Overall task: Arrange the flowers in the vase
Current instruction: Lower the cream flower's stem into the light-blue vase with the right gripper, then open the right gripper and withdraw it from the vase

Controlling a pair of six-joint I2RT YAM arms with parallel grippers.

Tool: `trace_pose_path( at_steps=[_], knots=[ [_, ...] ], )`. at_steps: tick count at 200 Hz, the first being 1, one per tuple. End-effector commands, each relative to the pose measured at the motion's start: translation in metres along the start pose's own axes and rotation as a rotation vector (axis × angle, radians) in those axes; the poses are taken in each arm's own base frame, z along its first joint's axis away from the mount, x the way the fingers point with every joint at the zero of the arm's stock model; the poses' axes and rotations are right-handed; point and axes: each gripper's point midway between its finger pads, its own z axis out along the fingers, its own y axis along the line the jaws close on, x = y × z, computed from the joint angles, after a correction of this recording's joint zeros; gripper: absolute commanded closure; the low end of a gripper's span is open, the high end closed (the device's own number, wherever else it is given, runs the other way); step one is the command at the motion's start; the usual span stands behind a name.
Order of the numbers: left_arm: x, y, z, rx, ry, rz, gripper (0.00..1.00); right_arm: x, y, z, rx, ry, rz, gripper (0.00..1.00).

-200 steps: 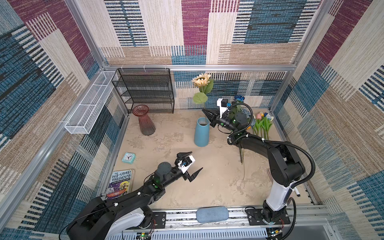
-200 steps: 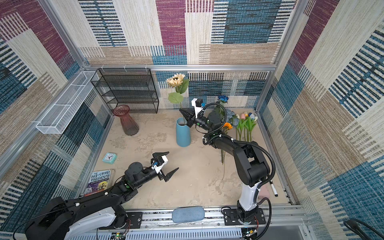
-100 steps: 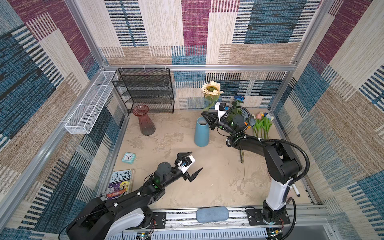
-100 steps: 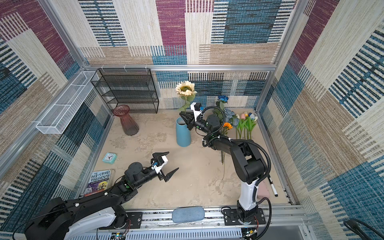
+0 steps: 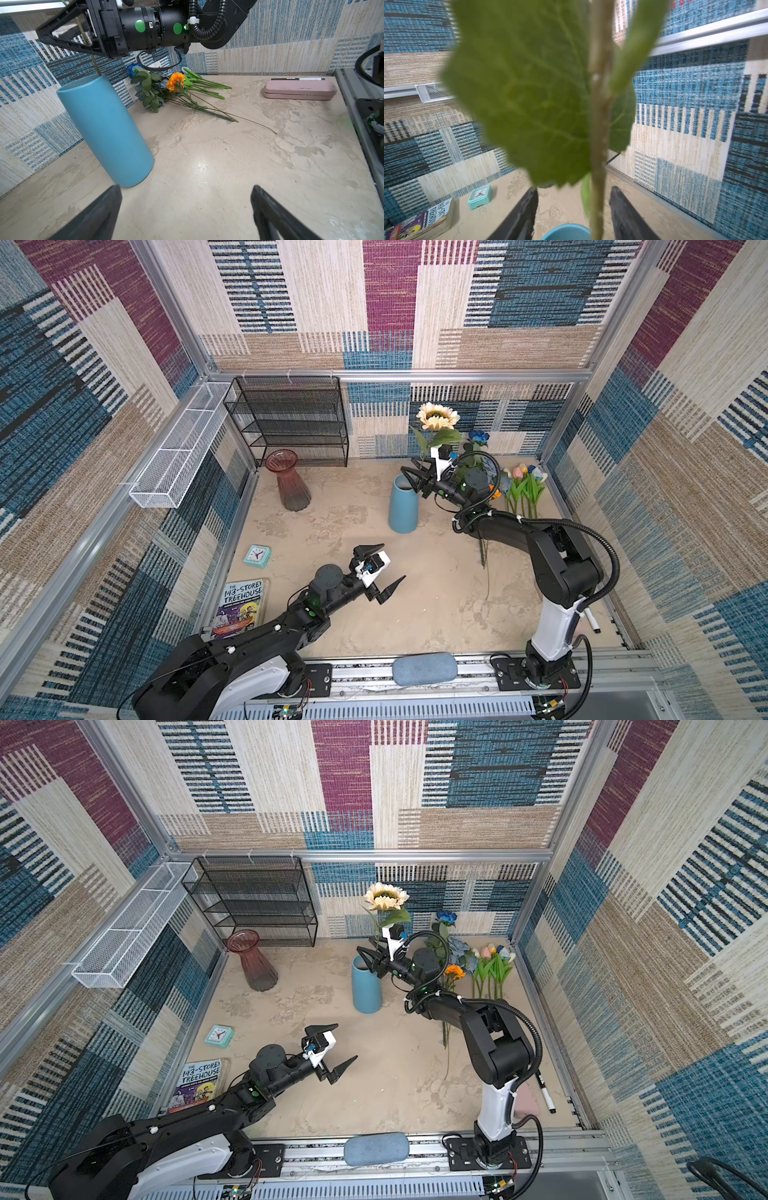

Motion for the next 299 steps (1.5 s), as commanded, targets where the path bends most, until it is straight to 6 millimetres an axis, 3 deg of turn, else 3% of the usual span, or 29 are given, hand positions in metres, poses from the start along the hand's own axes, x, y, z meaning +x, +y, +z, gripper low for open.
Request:
trace_pose_path(
  at_steps=[1, 28, 65, 98, 127, 151, 177, 209, 245, 299],
  knots=[
    [-0.003, 0.002, 0.000, -0.008, -0.011, 0.017, 0.00, -0.007, -0.006, -0.004, 0.056, -0.014, -0.012, 0.30],
    [-0.005, 0.000, 0.000, 0.000, -0.014, 0.014, 0.00, -0.007, -0.010, -0.011, 0.102, -0.014, -0.012, 0.23],
    [-0.004, 0.001, -0.001, -0.007, -0.017, 0.018, 0.00, -0.023, -0.004, -0.024, 0.132, -0.025, -0.053, 0.12],
    [-0.004, 0.004, -0.001, -0.028, -0.019, 0.025, 0.00, -0.037, 0.003, -0.040, 0.160, -0.009, -0.089, 0.10],
    [-0.006, 0.003, -0.003, -0.022, -0.019, 0.017, 0.01, -0.049, 0.006, -0.070, 0.244, -0.036, -0.095, 0.12],
    [-0.004, 0.004, -0.001, -0.024, -0.019, 0.023, 0.01, -0.055, -0.027, -0.091, 0.422, 0.016, -0.062, 0.19],
    [-0.004, 0.003, 0.000, -0.019, -0.012, 0.017, 0.01, -0.051, -0.080, -0.117, 0.580, 0.114, 0.047, 0.40],
    [-0.005, 0.002, -0.001, -0.011, -0.014, 0.016, 0.01, -0.002, -0.145, -0.168, 0.798, 0.284, 0.238, 0.56],
    [-0.003, 0.003, 0.000, -0.018, -0.012, 0.023, 0.01, 0.042, -0.180, -0.217, 0.943, 0.394, 0.353, 0.66],
    [-0.004, 0.003, 0.000, -0.015, -0.007, 0.022, 0.01, 0.075, -0.218, -0.270, 1.071, 0.474, 0.427, 0.68]
  ],
)
